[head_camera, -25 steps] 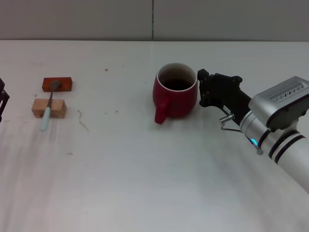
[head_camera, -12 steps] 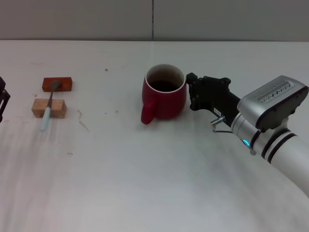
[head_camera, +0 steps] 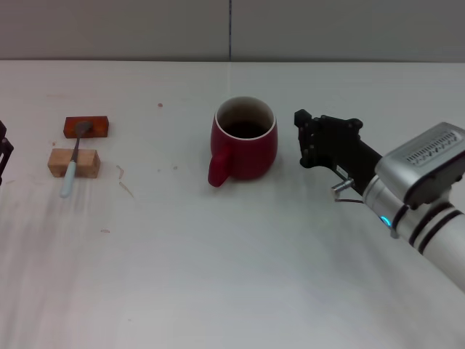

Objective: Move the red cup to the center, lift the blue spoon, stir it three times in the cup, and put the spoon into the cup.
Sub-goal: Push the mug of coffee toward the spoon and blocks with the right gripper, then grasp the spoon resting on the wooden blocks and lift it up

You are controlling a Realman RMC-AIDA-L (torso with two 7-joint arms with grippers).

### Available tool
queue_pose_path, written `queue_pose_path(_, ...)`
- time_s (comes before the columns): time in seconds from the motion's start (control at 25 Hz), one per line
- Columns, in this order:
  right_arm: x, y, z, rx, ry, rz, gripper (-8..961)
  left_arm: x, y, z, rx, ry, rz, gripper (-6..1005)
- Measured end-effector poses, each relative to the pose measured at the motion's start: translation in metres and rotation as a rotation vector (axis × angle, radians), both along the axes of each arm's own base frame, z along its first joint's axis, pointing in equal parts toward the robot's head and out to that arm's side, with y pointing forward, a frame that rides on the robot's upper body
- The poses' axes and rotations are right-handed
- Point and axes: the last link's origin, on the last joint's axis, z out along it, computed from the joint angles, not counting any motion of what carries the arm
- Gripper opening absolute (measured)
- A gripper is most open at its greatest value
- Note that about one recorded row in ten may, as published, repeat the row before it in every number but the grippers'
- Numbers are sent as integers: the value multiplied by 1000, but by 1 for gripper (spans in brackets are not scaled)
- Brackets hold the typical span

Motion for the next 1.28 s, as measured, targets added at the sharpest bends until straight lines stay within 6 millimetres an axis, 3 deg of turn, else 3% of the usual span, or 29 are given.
queue_pose_path(0.08,23,-13,18,86,23,-19,50,-1,-1,0,0,1,3,825)
queue_pose_path(0.16,32,-19,27,124,28,-25,51,-2,-2,0,-1,2,5,825)
queue_pose_path(0.28,69,-46,62,289,40,-75,52,-2,-6,-3,-18,5,4,824)
queue_pose_path(0.32,69,-46,62,289,40,-75,53,-2,-6,-3,-18,5,4,824)
queue_pose_path(0.4,85,-61,79,380,55,-109,53,-1,-7,-5,-28,6,1,824)
queue_pose_path(0.48,106,-88,108,555,87,-180,54,1,-9,-10,-50,5,-11,824)
queue_pose_path(0.52,106,-88,108,555,87,-180,55,1,-9,-10,-50,5,-11,824)
queue_pose_path(0.64,127,-114,135,728,117,-278,56,4,-11,-16,-82,3,-28,824)
queue_pose_path(0.92,144,-123,144,739,168,-353,180,9,-17,-30,-156,7,-52,824)
queue_pose_path(1.08,150,-111,138,691,150,-406,251,10,-22,-38,-200,19,-62,824)
queue_pose_path(1.28,149,-107,136,679,149,-404,472,11,-21,-47,-252,28,-56,824)
